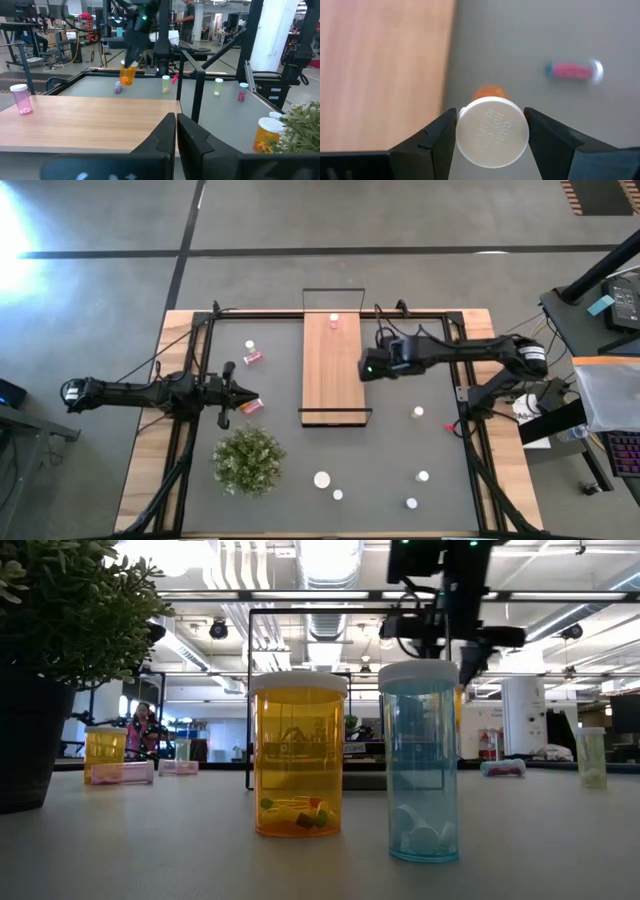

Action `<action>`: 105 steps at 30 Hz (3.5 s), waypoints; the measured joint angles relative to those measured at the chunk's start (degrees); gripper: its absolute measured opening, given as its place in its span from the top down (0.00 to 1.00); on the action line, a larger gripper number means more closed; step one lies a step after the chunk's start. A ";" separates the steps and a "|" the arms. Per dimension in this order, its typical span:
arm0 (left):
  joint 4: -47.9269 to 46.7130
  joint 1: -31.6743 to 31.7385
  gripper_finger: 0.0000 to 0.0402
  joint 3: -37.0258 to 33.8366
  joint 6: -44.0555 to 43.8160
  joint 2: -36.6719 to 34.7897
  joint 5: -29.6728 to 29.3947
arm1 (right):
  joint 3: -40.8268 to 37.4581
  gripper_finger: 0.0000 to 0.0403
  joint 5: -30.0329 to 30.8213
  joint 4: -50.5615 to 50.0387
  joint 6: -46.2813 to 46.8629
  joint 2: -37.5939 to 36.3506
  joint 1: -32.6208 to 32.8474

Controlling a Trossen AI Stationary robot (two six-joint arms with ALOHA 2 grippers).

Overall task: Pick and place medicine bottles onto shelf by color
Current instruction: Put the top right orange pill bottle on the shelf

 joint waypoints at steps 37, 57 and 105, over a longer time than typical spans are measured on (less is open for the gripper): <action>0.01 0.00 1.00 0.00 0.01 0.01 0.01 | 52.07 0.49 -10.30 -5.30 -21.09 40.84 -14.38; 0.00 0.00 1.00 0.00 0.00 0.01 0.01 | 58.33 0.49 -11.05 -10.72 -21.39 44.38 -16.58; 0.00 -0.02 1.00 0.00 0.00 0.02 -0.01 | 58.16 0.49 -12.06 -11.26 -21.00 43.96 -16.36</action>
